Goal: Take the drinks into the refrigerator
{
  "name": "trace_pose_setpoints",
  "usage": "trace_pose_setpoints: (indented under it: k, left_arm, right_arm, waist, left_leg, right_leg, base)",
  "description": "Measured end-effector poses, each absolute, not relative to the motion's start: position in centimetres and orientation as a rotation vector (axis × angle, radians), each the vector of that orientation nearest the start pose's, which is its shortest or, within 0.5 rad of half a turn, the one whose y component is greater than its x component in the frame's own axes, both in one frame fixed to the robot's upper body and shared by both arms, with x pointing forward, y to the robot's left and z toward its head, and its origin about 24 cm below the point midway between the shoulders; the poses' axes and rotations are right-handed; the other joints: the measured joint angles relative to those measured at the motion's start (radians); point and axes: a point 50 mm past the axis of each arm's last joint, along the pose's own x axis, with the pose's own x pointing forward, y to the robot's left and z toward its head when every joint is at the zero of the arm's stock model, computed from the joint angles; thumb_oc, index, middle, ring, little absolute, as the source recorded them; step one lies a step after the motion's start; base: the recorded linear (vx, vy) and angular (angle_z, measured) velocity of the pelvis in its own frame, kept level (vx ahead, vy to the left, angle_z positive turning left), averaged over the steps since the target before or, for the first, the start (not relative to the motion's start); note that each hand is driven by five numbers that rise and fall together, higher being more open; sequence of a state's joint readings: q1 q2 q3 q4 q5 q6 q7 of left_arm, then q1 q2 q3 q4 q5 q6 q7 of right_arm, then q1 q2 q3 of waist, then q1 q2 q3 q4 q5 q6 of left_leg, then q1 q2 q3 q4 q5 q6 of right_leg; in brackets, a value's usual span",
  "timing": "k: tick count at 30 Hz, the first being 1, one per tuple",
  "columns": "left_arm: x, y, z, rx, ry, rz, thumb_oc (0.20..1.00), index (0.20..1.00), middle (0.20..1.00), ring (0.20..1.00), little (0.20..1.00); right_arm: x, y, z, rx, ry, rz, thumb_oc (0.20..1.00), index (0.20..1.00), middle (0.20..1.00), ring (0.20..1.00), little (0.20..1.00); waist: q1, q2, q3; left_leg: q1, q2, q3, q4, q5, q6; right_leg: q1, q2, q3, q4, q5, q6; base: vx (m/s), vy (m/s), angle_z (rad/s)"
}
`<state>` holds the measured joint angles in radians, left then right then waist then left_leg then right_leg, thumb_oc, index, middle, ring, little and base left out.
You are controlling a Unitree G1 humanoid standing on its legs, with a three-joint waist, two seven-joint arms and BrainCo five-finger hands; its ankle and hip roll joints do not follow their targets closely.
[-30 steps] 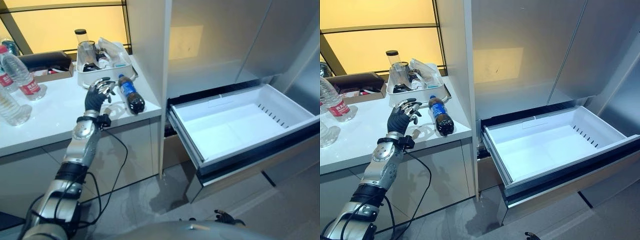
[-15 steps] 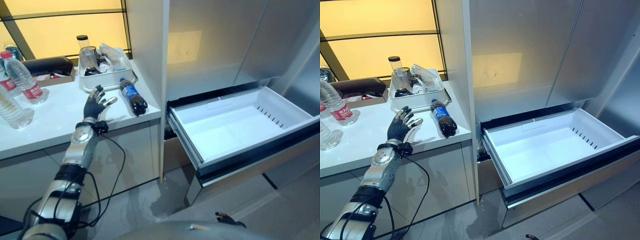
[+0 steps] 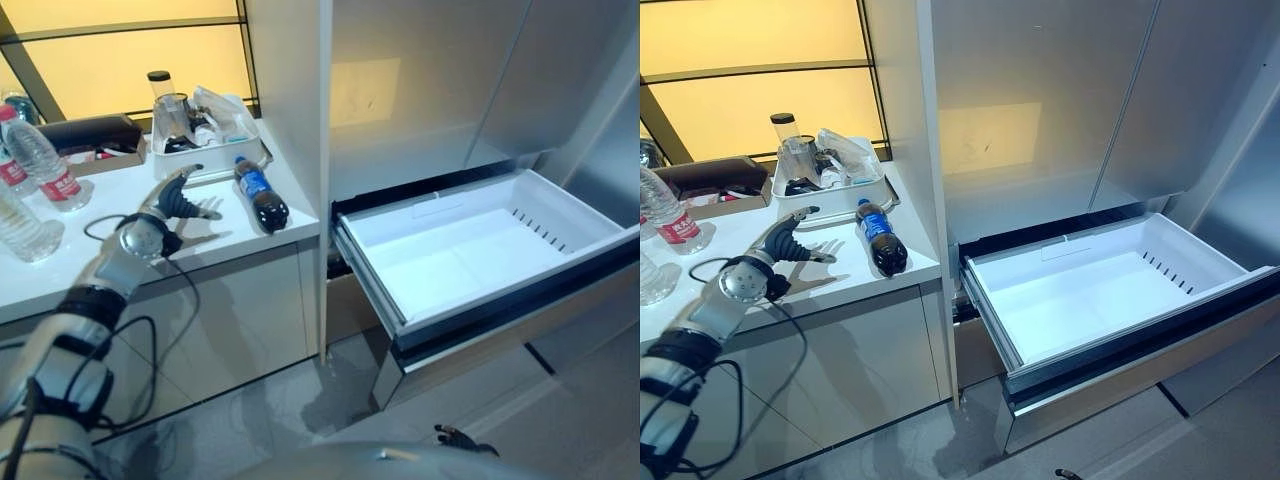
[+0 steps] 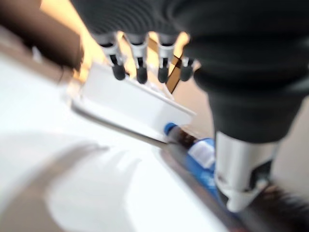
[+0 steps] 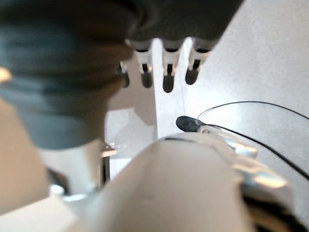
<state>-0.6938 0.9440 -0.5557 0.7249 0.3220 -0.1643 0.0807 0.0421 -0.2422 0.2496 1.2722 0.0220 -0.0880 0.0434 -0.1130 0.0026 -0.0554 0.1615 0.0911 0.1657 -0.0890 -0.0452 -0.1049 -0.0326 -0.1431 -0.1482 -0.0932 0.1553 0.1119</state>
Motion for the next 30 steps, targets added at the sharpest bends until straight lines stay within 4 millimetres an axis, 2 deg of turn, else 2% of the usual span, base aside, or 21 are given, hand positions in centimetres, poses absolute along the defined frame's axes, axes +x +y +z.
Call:
trace_pose_setpoints:
  k: [4,9,13,16,19,22,30]
  left_arm:
    - [34.1,30.5,14.2,1.693,-0.018,-0.129,1.0,1.0,1.0,1.0,1.0]
    - [33.9,29.6,15.2,1.816,-0.169,-0.137,1.0,1.0,1.0,1.0,1.0]
    - [33.6,29.6,14.4,1.966,-0.17,-0.23,1.0,1.0,1.0,1.0,1.0]
    - [33.7,29.2,14.0,2.031,-0.179,-0.291,1.0,1.0,1.0,1.0,1.0]
    - [33.6,30.0,13.7,2.067,-0.149,-0.297,1.0,1.0,1.0,1.0,1.0]
    - [33.6,29.8,13.7,2.09,-0.179,-0.303,1.0,1.0,1.0,1.0,1.0]
    - [33.5,29.1,12.6,2.122,-0.191,-0.393,1.0,1.0,1.0,1.0,1.0]
  right_arm:
    - [5.7,-23.8,-16.5,-0.335,1.274,0.084,1.0,1.0,1.0,1.0,1.0]
    - [5.3,-24.8,-16.3,-0.366,1.287,0.075,1.0,1.0,1.0,1.0,1.0]
    - [4.8,-25.4,-16.3,-0.4,1.309,0.07,1.0,1.0,1.0,1.0,1.0]
    - [4.5,-25.8,-16.2,-0.41,1.322,0.066,1.0,1.0,1.0,1.0,1.0]
    - [5.2,-25.0,-16.3,-0.427,1.284,0.047,1.0,1.0,1.0,1.0,1.0]
    - [5.1,-25.0,-16.3,-0.431,1.272,0.04,1.0,1.0,1.0,1.0,1.0]
    - [4.5,-25.2,-16.3,-0.431,1.283,0.029,1.0,1.0,1.0,1.0,1.0]
  waist:
    - [-0.011,0.011,0.0]
    - [-0.011,0.013,0.002]
    - [-0.017,0.02,0.006]
    - [-0.031,0.025,0.009]
    - [-0.047,0.033,0.014]
    - [-0.061,0.034,0.014]
    - [-0.068,0.041,0.009]
  left_leg:
    - [0.0,-0.001,0.014,-0.005,-0.004,0.003]
    - [0.0,-0.003,0.023,-0.005,-0.004,0.0]
    - [0.0,-0.005,0.027,-0.005,-0.004,-0.002]
    - [0.0,-0.006,0.027,-0.002,-0.004,-0.002]
    - [0.001,-0.006,0.033,-0.001,-0.004,-0.002]
    - [0.003,-0.007,0.051,-0.005,-0.008,-0.002]
    - [0.003,-0.014,0.083,-0.005,-0.011,-0.001]
  right_leg:
    - [-0.003,0.0,0.011,-0.004,-0.003,0.002]
    - [-0.008,0.0,0.021,-0.004,0.0,0.001]
    - [-0.012,0.0,0.026,0.0,0.001,0.002]
    - [-0.016,0.0,0.027,0.001,0.003,0.002]
    - [-0.018,0.001,0.033,0.001,0.004,0.002]
    - [-0.022,0.003,0.048,0.001,0.004,0.002]
    - [-0.043,0.006,0.084,0.001,0.015,0.002]
  base:
    - [0.0,-0.004,-0.06]
    - [-0.01,0.005,-0.06]
    - [0.0,0.003,-0.03]
    - [0.0,0.0,0.0]
    - [0.02,0.006,-0.05]
    - [0.02,0.012,-0.15]
    - [0.01,0.024,-0.12]
